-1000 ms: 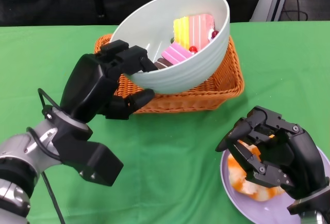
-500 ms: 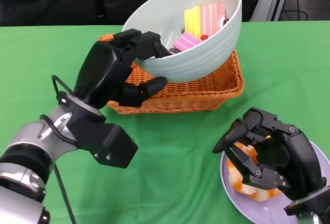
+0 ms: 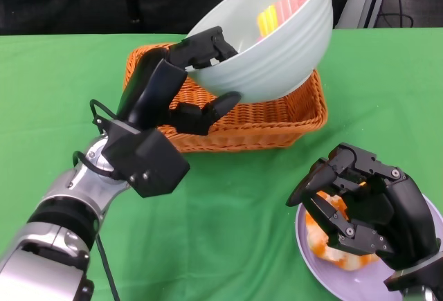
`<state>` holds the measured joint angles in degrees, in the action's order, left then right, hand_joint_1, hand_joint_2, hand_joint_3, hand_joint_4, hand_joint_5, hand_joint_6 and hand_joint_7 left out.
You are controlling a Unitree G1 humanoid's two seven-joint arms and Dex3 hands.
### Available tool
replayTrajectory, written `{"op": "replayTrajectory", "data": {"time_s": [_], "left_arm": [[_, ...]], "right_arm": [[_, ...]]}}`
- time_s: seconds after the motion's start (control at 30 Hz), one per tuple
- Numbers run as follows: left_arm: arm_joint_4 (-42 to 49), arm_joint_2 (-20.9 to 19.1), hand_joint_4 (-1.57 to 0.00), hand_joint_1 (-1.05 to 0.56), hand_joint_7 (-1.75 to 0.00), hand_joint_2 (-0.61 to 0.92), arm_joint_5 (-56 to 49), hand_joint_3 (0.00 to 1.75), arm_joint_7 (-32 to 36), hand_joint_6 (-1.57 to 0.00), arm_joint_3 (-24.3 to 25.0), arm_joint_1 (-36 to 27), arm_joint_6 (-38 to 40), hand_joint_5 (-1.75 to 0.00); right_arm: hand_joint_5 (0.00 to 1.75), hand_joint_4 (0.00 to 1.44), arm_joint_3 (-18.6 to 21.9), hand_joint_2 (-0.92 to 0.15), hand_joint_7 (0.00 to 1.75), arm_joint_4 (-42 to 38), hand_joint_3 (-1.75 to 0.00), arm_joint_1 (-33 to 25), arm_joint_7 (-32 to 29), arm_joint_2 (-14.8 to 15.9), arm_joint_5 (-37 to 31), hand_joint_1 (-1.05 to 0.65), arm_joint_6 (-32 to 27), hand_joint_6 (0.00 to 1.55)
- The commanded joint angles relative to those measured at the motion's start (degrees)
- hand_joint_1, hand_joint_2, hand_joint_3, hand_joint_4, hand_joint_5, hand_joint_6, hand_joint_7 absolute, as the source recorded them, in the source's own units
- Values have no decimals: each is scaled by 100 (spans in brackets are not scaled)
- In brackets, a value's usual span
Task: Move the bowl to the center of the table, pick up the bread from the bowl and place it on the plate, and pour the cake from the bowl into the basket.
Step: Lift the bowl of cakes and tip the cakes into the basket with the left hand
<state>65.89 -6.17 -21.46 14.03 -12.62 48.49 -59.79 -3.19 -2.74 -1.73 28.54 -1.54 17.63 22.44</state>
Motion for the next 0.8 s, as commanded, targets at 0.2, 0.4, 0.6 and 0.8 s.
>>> {"op": "replayTrajectory", "data": {"time_s": [0.2,0.4,0.6,0.8], "left_arm": [[-200,197,-68,-6,-136,61,728,102,-726,-71,446,101,195,-169],[-184,300,-67,-8,-137,62,847,102,-954,-72,585,60,323,-171],[-225,461,-71,-9,-139,64,1173,99,-1301,-73,785,37,585,-174],[-392,618,-75,-8,-136,63,1570,100,-1777,-75,1003,24,889,-171]], "right_arm": [[142,76,63,-68,119,139,-76,-49,37,150,136,-7,-202,70],[141,77,43,-65,119,50,-77,-46,16,132,-11,-8,-23,71],[143,76,16,-67,122,-35,-77,-43,61,114,-52,-8,146,69],[144,76,-5,-65,124,-5,-78,-68,27,154,-109,-9,93,69]]}}
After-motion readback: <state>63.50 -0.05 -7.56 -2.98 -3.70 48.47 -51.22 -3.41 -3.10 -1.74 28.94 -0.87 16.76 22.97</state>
